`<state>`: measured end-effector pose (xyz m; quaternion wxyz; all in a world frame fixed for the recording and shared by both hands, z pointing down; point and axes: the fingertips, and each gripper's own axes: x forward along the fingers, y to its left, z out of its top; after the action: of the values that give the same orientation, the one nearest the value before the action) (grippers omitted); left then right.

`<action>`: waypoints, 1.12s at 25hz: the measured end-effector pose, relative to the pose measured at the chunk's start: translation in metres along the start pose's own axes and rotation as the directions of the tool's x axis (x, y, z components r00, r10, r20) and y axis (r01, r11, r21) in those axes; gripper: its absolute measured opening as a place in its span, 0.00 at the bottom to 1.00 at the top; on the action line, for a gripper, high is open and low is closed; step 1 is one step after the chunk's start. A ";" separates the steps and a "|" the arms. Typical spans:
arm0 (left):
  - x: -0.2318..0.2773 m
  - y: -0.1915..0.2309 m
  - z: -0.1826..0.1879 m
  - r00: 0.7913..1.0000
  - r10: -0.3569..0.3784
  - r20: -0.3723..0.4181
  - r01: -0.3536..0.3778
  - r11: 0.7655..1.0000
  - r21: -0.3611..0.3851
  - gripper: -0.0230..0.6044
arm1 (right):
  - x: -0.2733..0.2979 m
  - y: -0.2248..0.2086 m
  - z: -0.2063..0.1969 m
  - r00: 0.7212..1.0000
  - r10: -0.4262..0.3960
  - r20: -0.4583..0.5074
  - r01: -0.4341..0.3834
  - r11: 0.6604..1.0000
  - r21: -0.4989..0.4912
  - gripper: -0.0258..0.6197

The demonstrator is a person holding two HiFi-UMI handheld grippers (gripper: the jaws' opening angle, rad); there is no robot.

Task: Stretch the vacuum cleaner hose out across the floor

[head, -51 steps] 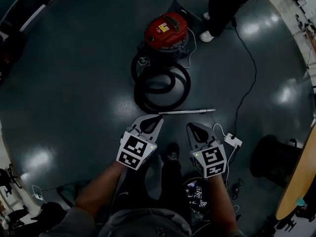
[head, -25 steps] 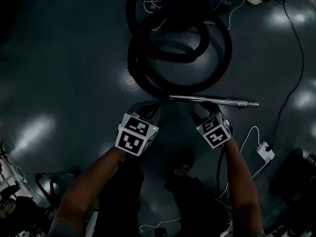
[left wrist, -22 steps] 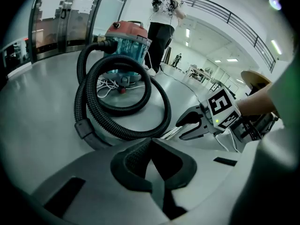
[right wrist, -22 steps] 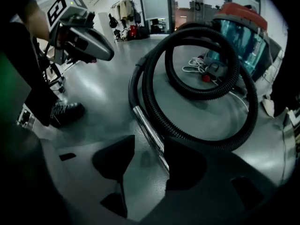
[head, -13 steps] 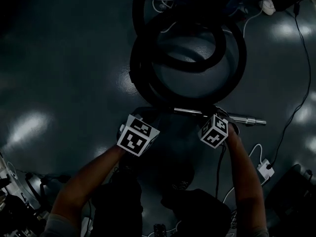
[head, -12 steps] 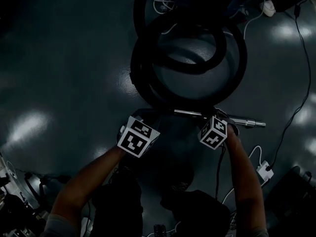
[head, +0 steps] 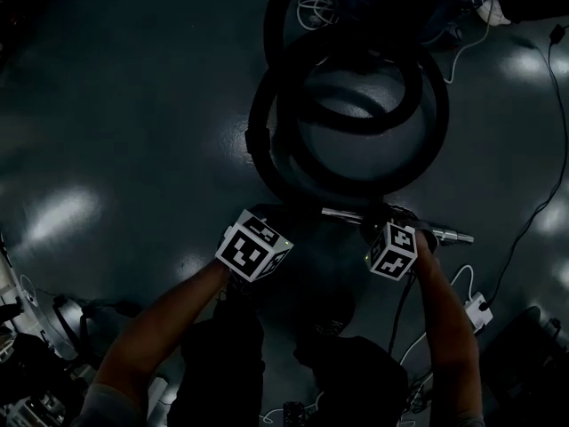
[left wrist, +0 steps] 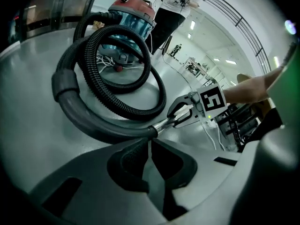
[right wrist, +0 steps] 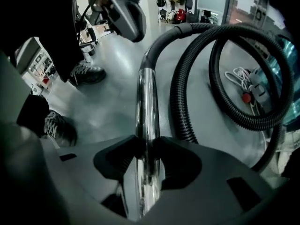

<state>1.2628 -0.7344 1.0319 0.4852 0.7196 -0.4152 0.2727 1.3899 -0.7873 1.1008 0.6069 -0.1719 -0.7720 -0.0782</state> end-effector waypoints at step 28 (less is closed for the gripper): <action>-0.347 -0.207 0.275 0.747 0.026 0.665 0.158 0.964 -0.214 0.20 | -0.383 0.123 0.173 0.932 -0.138 0.336 0.001 0.925 0.380 0.28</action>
<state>1.2628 -0.8352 0.5535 0.4050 0.7145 -0.5658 -0.0734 1.3547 -0.6813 0.6777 0.4752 -0.0366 -0.8754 0.0807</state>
